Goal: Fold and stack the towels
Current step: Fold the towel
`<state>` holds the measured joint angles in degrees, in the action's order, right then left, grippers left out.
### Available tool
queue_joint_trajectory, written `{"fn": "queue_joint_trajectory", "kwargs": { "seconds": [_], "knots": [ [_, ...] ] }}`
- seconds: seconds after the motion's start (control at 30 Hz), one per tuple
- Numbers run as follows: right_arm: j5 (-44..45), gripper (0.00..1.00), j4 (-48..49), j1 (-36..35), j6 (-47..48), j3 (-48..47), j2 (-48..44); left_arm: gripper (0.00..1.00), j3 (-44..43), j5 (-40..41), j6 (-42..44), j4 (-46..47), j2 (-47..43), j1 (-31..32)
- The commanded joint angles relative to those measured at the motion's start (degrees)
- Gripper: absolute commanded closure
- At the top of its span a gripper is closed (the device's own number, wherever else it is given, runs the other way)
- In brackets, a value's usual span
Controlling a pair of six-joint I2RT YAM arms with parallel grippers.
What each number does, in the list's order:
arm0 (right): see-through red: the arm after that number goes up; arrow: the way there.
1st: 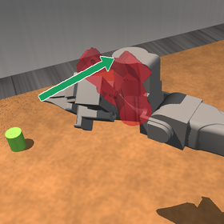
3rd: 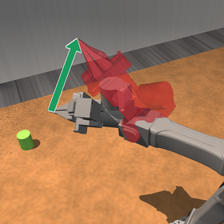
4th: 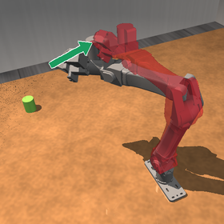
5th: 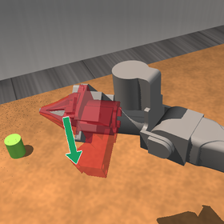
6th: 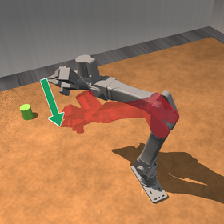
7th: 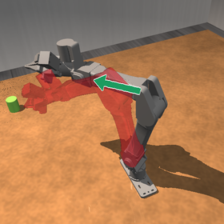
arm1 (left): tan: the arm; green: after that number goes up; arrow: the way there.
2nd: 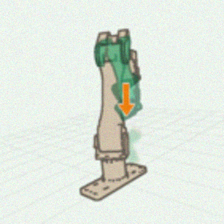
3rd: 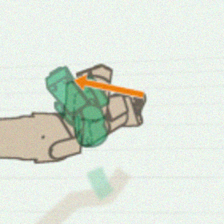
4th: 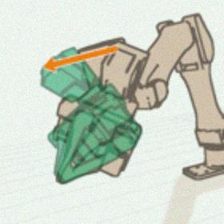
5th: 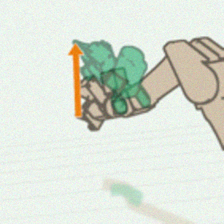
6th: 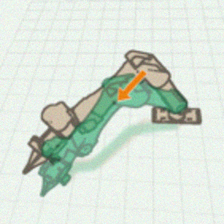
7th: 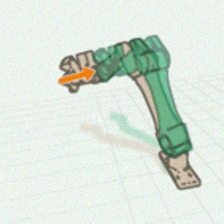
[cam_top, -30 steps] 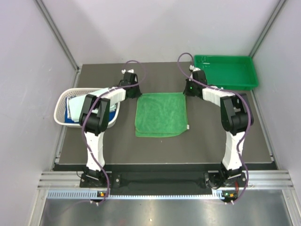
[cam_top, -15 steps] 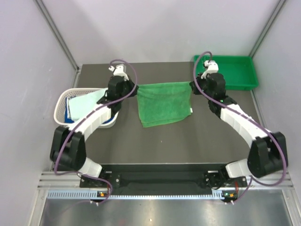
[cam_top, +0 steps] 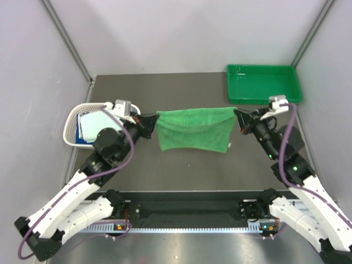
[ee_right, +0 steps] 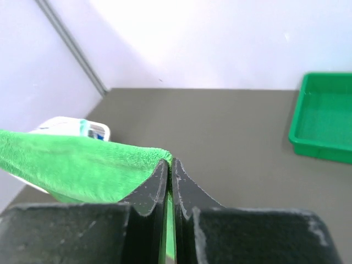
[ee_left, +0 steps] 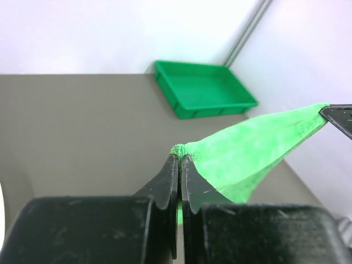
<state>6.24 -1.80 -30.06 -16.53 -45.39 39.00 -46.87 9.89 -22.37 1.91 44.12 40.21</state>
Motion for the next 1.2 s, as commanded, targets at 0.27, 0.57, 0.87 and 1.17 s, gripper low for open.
{"fn": "queue_joint_trajectory", "kwargs": {
  "seconds": [0.27,0.57,0.87,1.17],
  "knots": [
    [3.5,1.0,-9.6,-3.0,-4.6,-1.1,-5.3,1.0,0.0,8.1,-4.5,-10.1,-3.1,1.5],
    [-4.4,1.0,7.3,6.5,-3.6,-2.7,28.7,1.0,-2.6,-1.9,-9.3,4.6,29.2,-14.7],
    [-10.8,1.0,13.2,13.7,-2.5,-26.5,66.4,1.0,-28.3,-8.9,-8.4,4.7,69.3,-22.2],
    [-9.3,0.56,11.9,15.7,-1.4,-35.0,75.7,0.57,-38.5,-10.3,-8.3,1.7,78.0,-24.9]
  ]
}}
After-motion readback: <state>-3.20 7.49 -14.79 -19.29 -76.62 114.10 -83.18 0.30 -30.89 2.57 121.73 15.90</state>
